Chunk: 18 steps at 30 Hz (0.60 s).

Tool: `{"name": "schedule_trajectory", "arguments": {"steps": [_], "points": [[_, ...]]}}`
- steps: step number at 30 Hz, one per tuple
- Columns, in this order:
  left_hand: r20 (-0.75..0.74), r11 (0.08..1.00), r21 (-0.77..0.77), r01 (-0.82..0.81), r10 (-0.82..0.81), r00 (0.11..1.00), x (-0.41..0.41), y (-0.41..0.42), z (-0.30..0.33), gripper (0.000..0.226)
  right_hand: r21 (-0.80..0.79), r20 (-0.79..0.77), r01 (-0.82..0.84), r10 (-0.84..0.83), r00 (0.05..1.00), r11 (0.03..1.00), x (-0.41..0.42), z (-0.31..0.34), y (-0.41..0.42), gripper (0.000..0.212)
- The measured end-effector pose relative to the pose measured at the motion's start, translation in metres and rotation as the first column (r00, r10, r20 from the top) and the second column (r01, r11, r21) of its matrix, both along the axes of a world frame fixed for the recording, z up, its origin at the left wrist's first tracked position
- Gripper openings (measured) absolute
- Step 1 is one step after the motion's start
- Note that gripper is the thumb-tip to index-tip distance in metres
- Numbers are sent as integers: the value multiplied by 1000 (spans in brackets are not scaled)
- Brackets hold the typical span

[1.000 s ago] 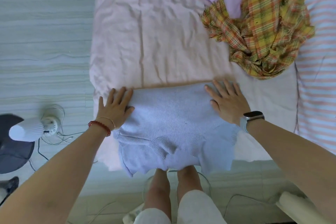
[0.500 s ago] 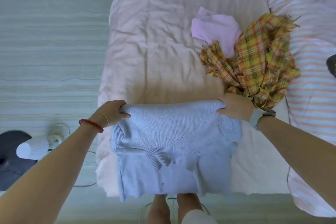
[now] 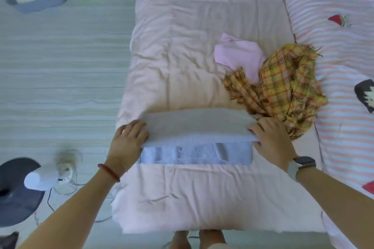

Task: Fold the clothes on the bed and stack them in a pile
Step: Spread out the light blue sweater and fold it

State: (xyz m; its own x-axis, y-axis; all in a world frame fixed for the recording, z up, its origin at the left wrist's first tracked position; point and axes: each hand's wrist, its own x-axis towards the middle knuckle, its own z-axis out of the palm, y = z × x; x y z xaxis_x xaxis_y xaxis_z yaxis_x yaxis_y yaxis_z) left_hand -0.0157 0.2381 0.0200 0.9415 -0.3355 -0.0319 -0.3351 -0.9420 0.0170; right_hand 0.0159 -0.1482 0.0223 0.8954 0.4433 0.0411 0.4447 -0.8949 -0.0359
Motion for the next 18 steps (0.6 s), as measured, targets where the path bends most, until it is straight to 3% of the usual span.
{"name": "schedule_trajectory", "arguments": {"steps": [3,5,7,10,13,15,18], "points": [[-239,1000,21,-20,24,971,-46,-2,-35,26,-24,-189,-6,1,982,1000,-46,-32,-6,47],[-455,981,27,-192,183,872,-61,-4,-51,37,-11,-296,25,-28,955,1000,-68,-47,-5,46],[-550,947,33,-320,285,785,-65,-5,-59,42,4,-304,93,-87,949,996,-77,-55,-2,38],[-436,877,-70,-475,401,806,-53,-17,-57,47,108,-163,231,-213,963,967,-70,-54,9,22],[-243,934,-40,-355,335,910,-29,-47,-56,61,93,-126,225,-213,969,970,-50,-58,33,44],[-249,960,-17,-281,268,931,-14,-68,-67,61,20,-171,178,-172,970,984,-37,-71,49,49],[-378,934,71,-349,349,857,-1,-71,-99,72,-52,-260,189,-196,946,981,-20,-94,49,50]]}}
